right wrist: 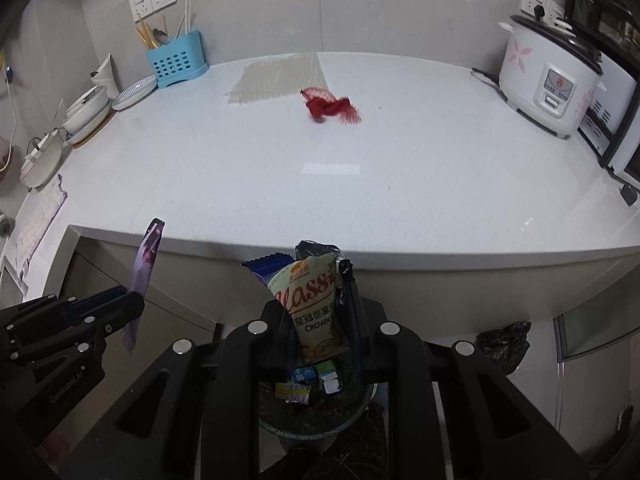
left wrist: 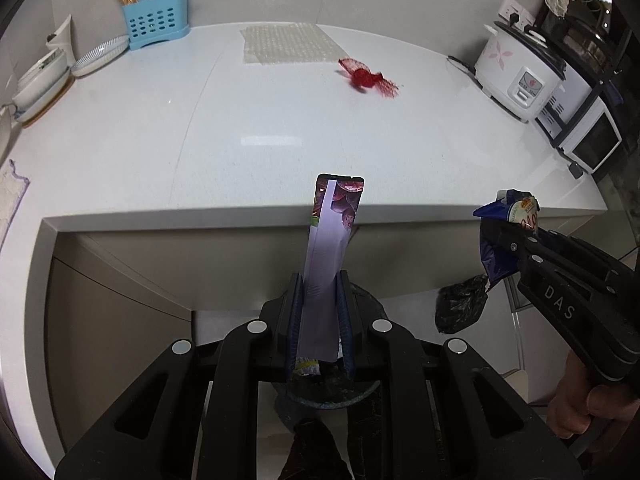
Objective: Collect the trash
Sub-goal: 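Carry the purple tube and blue snack bag down over the trash bin, then open the left tool to drop the tube while the right tool drops the snack bag, then raise both tools back up toward the counter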
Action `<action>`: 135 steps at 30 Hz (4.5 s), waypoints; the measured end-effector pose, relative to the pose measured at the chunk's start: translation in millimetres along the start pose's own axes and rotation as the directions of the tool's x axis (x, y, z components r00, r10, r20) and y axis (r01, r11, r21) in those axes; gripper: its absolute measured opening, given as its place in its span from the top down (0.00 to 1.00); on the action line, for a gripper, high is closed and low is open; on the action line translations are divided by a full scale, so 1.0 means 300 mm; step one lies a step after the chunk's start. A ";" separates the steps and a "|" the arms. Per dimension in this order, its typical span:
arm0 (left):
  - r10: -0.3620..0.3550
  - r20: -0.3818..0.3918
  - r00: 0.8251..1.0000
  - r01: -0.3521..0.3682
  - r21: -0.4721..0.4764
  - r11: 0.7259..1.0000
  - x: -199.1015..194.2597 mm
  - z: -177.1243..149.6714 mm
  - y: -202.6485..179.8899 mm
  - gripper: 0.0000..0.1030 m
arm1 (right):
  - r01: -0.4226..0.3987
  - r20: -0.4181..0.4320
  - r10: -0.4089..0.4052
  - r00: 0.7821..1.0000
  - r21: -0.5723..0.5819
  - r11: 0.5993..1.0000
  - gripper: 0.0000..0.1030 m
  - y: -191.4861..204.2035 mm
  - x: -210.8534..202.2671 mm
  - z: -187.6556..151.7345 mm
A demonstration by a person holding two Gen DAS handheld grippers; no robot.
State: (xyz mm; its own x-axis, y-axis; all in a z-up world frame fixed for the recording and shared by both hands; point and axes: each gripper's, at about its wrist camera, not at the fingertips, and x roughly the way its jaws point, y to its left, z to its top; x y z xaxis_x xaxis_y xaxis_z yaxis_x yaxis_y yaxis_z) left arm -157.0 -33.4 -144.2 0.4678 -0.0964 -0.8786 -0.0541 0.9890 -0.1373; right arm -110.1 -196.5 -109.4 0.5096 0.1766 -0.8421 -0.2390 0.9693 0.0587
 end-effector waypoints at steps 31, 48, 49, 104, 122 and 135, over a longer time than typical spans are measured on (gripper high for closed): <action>-0.016 -0.180 0.983 0.022 0.032 0.999 0.548 -0.296 0.051 0.84 | -0.049 -0.207 0.042 0.977 -0.029 0.998 0.82 0.015 0.499 -0.396; -0.028 -0.274 0.961 0.038 0.034 0.999 0.871 -0.438 0.046 0.84 | -0.030 -0.295 0.028 0.955 -0.003 1.000 0.82 -0.042 0.719 -0.546; -0.027 -0.277 0.961 0.038 0.033 0.999 0.877 -0.444 0.045 0.84 | -0.029 -0.296 0.028 0.955 -0.002 1.000 0.82 -0.038 0.721 -0.545; 0.095 -0.171 0.981 -0.113 -0.099 0.989 0.686 -0.447 0.273 0.06 | -0.145 -0.254 0.139 0.957 -0.008 0.989 0.20 0.086 0.722 -0.532; 0.092 -0.022 0.996 -0.094 -0.123 0.988 0.166 -0.162 0.236 0.08 | -0.076 -0.025 0.076 0.997 0.014 0.997 0.11 0.020 0.187 -0.203; 0.084 0.131 0.988 -0.074 -0.083 0.994 -0.108 0.074 0.149 0.08 | -0.015 0.140 0.013 0.990 0.011 1.000 0.11 -0.051 -0.113 0.026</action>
State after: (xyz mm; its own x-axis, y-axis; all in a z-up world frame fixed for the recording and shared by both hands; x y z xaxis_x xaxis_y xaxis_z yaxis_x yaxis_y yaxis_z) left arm -155.1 16.6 -111.7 0.5727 0.0023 -0.8198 -0.1611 0.9808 -0.1097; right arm -117.1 -215.9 -77.6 0.6173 0.2113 -0.7578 -0.2370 0.9685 0.0770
